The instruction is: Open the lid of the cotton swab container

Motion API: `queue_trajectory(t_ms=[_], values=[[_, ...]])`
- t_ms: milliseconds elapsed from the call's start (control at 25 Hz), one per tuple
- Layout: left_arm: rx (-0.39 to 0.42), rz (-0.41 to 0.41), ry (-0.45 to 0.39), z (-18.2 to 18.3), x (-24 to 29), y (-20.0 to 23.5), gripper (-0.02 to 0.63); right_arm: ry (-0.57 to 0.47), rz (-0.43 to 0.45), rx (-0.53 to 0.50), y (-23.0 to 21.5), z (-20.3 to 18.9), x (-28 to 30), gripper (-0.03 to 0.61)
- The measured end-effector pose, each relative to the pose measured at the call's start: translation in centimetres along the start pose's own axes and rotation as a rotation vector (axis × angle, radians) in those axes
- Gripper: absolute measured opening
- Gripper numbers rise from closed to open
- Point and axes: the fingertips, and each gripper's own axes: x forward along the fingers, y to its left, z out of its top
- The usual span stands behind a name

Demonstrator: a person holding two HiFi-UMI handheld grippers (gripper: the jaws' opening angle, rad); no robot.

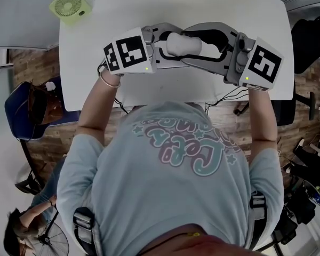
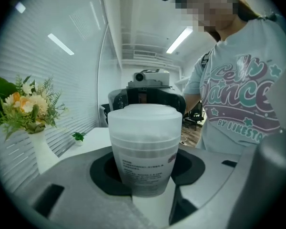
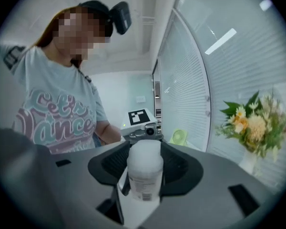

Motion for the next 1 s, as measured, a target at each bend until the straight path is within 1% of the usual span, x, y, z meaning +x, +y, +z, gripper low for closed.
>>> queue_trajectory(t_ms=[80,120,160,240,400,480,560,600,680,720,920,1000], values=[[-0.02,-0.005,0.005,0.0,0.0,0.1,0.199,0.027,-0.062,-0.157,-0.1,0.0,0.5,0.214],[-0.023,-0.006,0.012,0.0,0.0,0.1,0.199,0.037,-0.082,-0.186,-0.1,-0.1,0.7,0.223],[-0.022,-0.009,0.018,0.0,0.0,0.1,0.199,0.037,-0.086,-0.173,-0.1,-0.1,0.8,0.227],[-0.015,-0.014,0.02,0.1,0.0,-0.2,0.199,0.019,-0.06,-0.119,0.1,0.1,1.0,0.221],[-0.011,-0.004,0.021,0.1,0.1,-0.1,0.199,0.057,-0.033,-0.115,0.1,0.1,1.1,0.213],[0.005,0.004,0.026,0.3,0.1,-0.1,0.201,0.061,-0.019,-0.057,0.0,0.3,0.9,0.212],[0.037,0.014,0.039,0.4,0.1,-0.1,0.199,0.053,0.011,0.034,0.0,0.4,0.6,0.209],[0.028,0.007,0.029,0.5,0.0,-0.2,0.199,0.045,0.016,0.052,0.0,0.5,0.5,0.209],[-0.013,-0.014,-0.01,1.0,-0.2,-0.3,0.199,0.048,-0.003,0.025,-0.1,0.7,0.6,0.209],[-0.018,-0.016,-0.016,1.0,-0.2,-0.3,0.199,0.058,-0.01,0.012,-0.1,0.6,0.6,0.209],[-0.006,-0.006,0.012,0.4,-0.1,-0.4,0.199,0.069,0.002,0.031,0.0,0.1,0.8,0.212],[-0.009,-0.009,0.014,0.4,-0.1,-0.3,0.201,0.057,-0.009,-0.012,0.0,0.3,0.8,0.215]])
